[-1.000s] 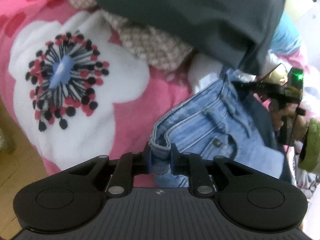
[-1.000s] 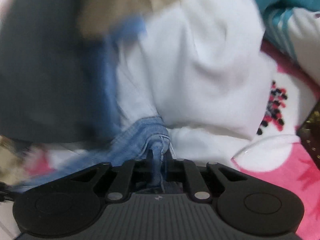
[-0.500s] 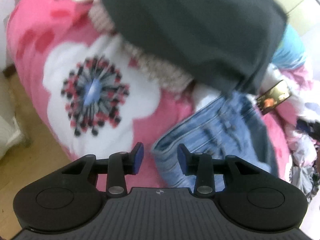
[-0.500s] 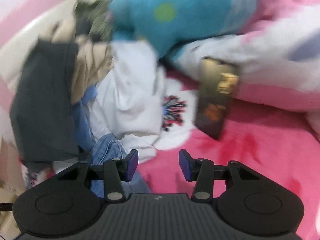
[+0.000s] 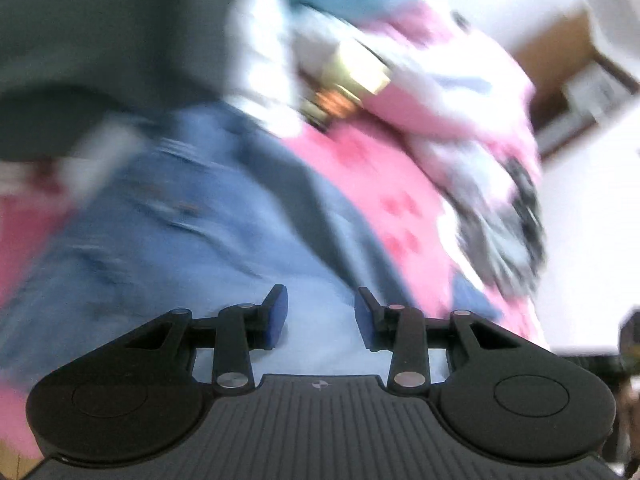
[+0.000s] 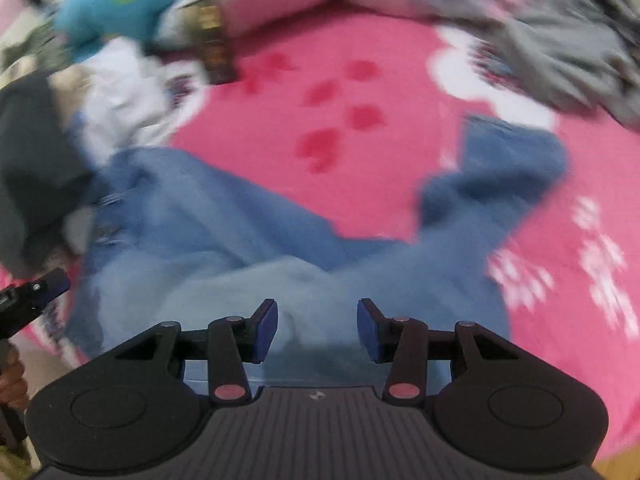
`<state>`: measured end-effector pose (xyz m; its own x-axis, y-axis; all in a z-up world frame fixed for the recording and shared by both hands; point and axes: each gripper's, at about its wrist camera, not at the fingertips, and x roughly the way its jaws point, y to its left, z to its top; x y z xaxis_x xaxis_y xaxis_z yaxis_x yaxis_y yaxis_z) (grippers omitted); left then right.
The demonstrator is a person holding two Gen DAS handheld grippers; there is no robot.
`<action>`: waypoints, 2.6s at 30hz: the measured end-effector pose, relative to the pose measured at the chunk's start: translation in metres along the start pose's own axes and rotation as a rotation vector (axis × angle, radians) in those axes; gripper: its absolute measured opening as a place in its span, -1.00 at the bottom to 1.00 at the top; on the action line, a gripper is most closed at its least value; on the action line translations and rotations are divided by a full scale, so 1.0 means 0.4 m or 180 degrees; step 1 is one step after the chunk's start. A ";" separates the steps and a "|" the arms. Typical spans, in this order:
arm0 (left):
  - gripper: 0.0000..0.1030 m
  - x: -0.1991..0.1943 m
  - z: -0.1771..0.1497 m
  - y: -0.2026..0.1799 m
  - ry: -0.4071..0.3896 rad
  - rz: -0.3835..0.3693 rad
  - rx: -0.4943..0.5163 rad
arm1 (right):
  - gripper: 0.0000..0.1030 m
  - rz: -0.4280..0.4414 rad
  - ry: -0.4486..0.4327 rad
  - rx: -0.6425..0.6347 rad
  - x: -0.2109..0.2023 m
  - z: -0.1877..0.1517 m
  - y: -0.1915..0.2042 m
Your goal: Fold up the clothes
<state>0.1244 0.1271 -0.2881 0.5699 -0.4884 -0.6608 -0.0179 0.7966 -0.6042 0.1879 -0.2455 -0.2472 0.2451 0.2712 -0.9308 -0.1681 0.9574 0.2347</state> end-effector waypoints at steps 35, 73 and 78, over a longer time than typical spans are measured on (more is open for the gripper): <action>0.23 0.377 -0.161 -0.318 0.1323 -0.0199 0.0114 | -0.92 0.0907 -0.0747 0.1890 0.091 0.172 -0.657; 0.23 0.371 -0.179 -0.377 0.1341 0.0100 0.0562 | -0.56 0.0384 0.0333 -0.0060 0.081 0.029 -0.502; 0.23 0.409 -0.163 -0.335 0.1309 0.0144 0.0495 | -0.59 -0.0053 0.1387 0.0208 0.196 -0.089 -0.535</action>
<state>0.1663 -0.0827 -0.3441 0.1966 -0.5278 -0.8263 0.1064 0.8493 -0.5171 0.2092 -0.4325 -0.3803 -0.1807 0.2020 -0.9626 -0.1034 0.9693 0.2229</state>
